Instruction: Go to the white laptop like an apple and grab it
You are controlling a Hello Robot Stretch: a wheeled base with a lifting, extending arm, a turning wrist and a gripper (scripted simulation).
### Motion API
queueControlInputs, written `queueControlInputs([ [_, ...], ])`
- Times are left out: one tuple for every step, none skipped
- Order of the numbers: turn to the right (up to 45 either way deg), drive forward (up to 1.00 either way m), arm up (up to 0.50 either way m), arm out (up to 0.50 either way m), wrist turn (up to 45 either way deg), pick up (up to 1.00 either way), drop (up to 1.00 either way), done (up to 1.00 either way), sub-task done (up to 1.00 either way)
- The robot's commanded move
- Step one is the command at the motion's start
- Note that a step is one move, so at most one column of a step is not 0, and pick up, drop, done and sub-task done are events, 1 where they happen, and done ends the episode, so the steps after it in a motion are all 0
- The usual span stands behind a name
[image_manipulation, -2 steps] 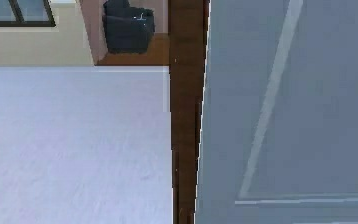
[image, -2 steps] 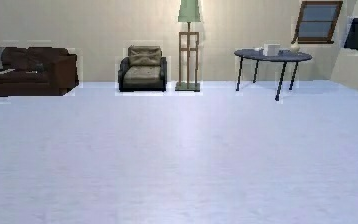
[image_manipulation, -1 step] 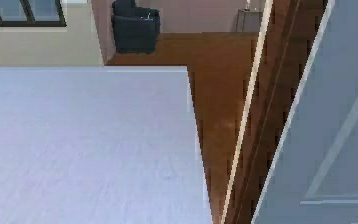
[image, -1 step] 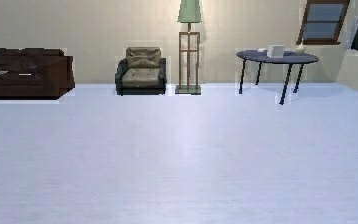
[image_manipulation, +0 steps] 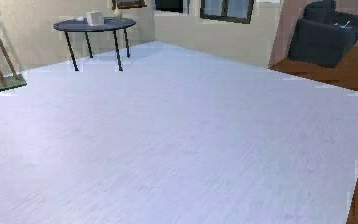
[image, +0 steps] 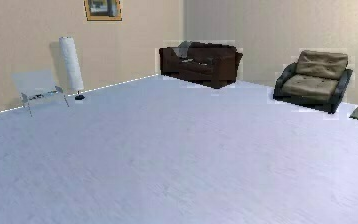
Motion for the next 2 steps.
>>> queueControlInputs([
  [0.0, 0.1, 0.0, 0.0, 0.0, 0.0, 0.0, 0.0, 0.0],
  [45.0, 0.0, 0.0, 0.0, 0.0, 0.0, 0.0, 0.0, 0.0],
])
